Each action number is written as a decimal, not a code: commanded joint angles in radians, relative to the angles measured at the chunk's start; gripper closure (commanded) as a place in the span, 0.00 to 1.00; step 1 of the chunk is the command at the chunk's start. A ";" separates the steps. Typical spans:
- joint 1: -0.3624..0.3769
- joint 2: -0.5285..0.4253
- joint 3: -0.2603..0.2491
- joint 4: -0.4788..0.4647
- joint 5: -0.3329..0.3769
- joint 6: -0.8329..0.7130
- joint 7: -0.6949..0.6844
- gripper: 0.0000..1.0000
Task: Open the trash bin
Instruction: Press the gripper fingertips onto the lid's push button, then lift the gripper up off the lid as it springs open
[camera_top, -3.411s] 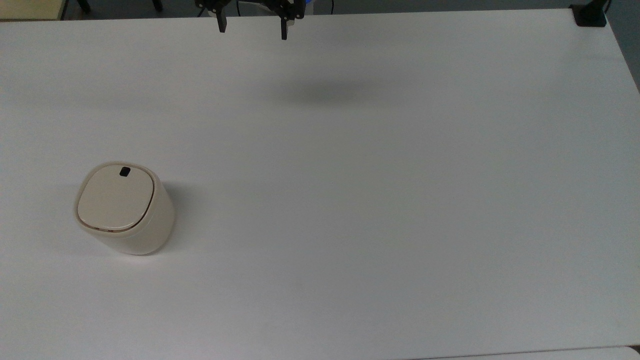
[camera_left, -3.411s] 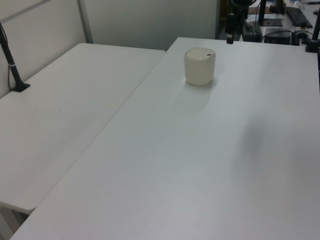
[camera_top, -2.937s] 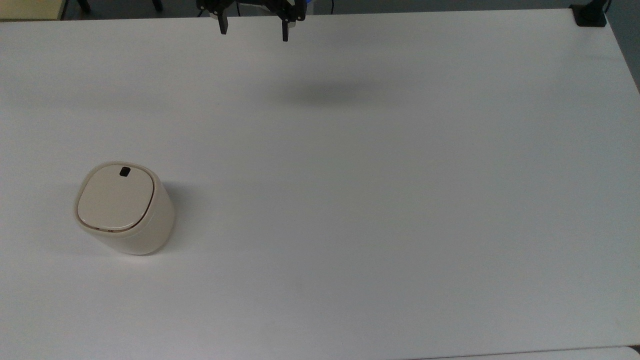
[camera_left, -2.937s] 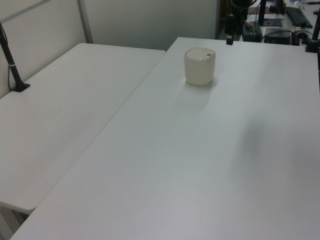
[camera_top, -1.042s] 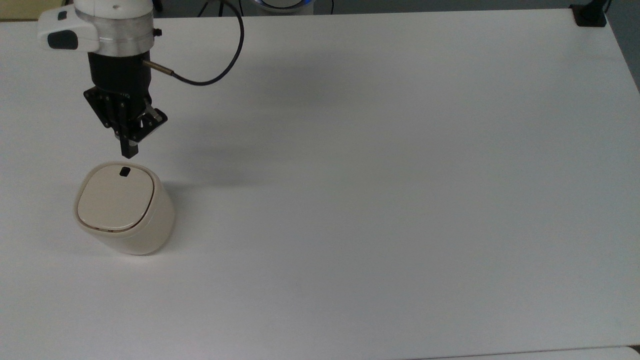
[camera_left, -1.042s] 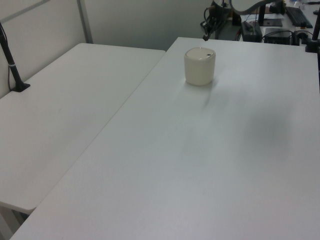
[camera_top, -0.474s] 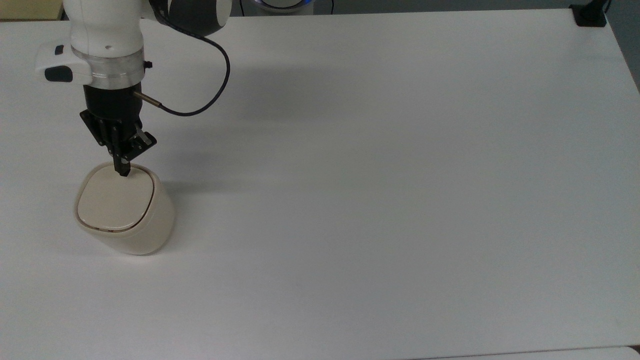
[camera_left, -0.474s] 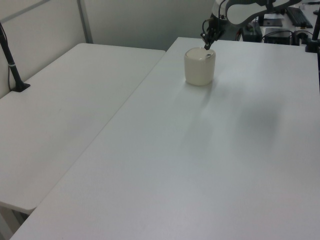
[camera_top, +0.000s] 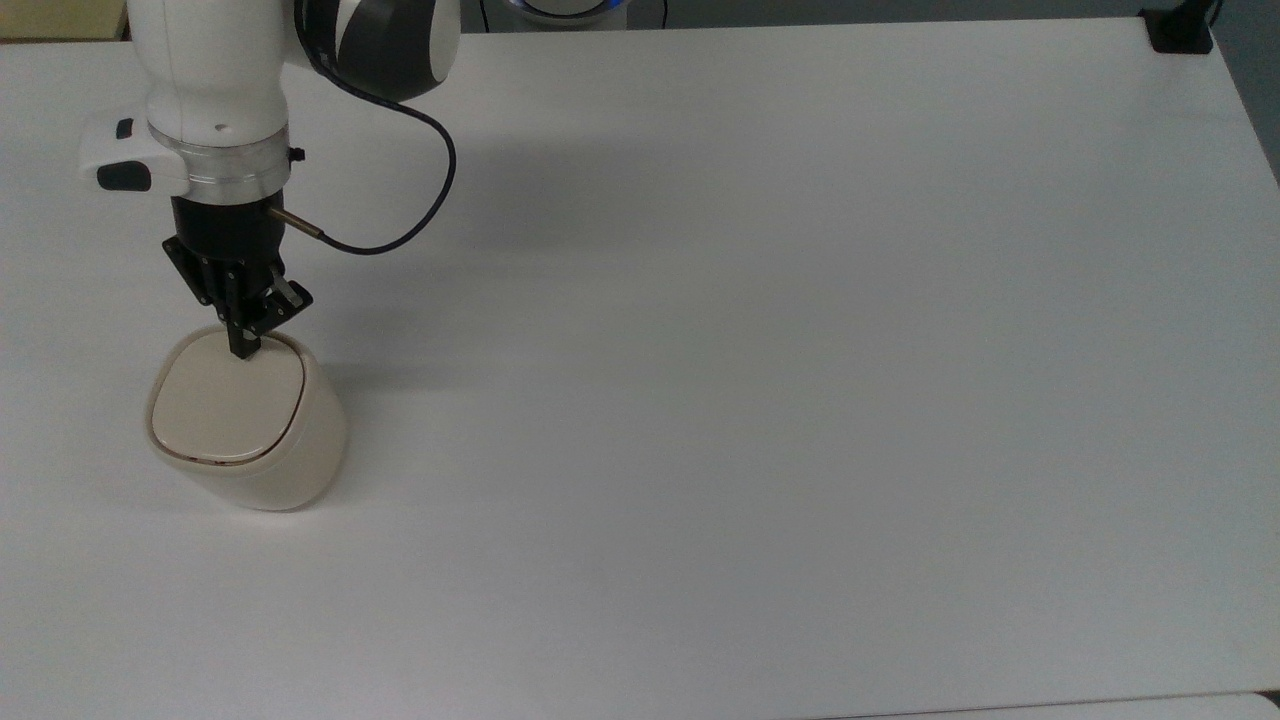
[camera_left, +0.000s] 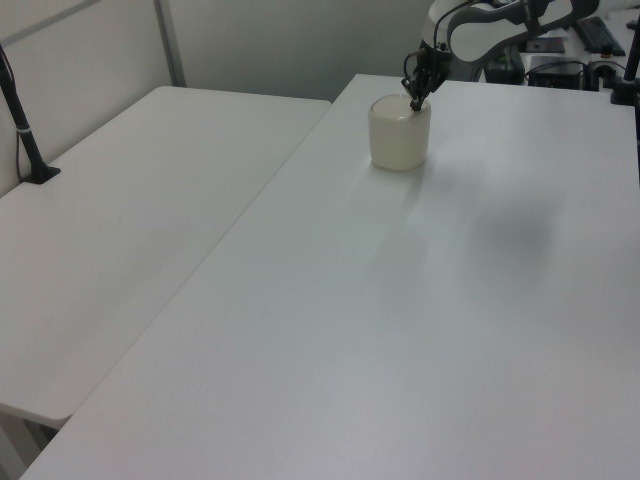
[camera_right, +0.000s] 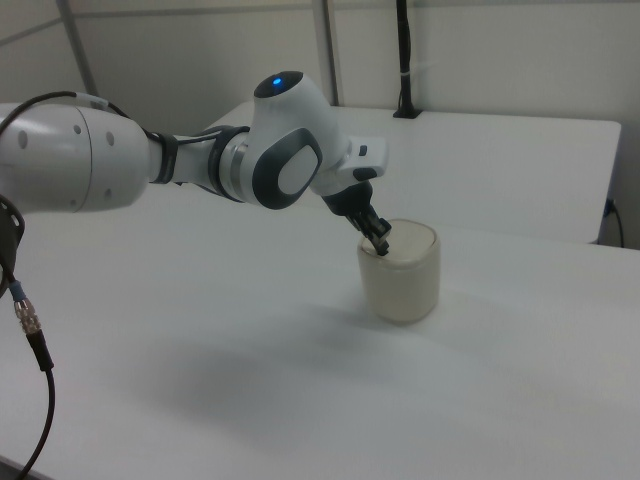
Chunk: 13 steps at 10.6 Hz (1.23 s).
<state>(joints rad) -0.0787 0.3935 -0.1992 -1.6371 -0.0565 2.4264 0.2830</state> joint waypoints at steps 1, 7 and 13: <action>0.000 0.016 -0.008 -0.015 -0.039 0.053 0.042 1.00; -0.001 -0.013 -0.006 -0.044 -0.079 0.043 0.057 1.00; -0.004 -0.211 0.020 0.019 0.066 -0.183 0.111 1.00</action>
<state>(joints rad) -0.0975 0.2738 -0.1971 -1.6308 -0.0216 2.3880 0.3615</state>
